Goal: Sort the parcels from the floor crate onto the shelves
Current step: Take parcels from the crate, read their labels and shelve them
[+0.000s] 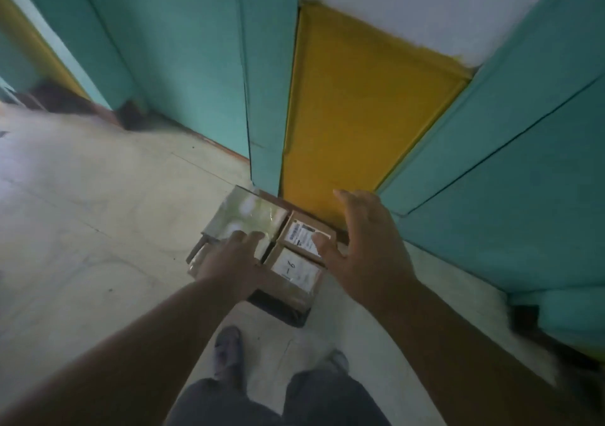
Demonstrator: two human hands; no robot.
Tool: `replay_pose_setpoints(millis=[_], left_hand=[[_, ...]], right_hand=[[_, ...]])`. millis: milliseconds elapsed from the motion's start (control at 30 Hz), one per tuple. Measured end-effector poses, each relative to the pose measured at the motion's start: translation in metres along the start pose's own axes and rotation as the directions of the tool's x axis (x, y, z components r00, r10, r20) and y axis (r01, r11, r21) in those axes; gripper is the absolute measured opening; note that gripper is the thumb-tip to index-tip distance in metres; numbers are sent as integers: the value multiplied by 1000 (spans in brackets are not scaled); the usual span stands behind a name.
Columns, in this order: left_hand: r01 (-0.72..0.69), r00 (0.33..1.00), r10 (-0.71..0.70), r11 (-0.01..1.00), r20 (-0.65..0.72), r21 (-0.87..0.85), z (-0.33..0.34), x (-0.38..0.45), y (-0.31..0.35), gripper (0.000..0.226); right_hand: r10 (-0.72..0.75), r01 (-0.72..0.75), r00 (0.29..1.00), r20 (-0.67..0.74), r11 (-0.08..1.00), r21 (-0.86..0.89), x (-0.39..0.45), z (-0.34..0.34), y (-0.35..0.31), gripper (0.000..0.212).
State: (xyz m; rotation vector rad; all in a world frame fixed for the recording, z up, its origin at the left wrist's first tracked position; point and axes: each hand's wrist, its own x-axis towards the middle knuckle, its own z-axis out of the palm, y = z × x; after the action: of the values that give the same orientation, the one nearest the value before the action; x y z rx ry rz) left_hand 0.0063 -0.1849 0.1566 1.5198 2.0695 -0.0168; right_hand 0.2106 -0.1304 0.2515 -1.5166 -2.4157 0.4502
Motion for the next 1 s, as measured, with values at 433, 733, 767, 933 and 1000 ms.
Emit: replay_pose_setpoints(millis=[433,733,767,933,1000], left_hand=[[410,904,-304,821,302,-399,194,125,-69,41],[588,762,-438,161,476,-793,258,132,-66,41],[576,746,-452,68,490,-815,260,128,-63,42],[502,730,-503,-65,463,-862,243,101,-57,36],[471,751,-500,-55,432,-881,221,85,-54,36]], right_hand=[[246,-179,843,479,967,-183,8,249,118,57],[333,-230,827,452,935,-269,9,333,141,57],[342,-242,823,453,933,-265,5,335,138,58],[361,-299,809,463,932,-205,-16,321,123,63],[337,-303,826,452,941,-148,-18,299,114,58]])
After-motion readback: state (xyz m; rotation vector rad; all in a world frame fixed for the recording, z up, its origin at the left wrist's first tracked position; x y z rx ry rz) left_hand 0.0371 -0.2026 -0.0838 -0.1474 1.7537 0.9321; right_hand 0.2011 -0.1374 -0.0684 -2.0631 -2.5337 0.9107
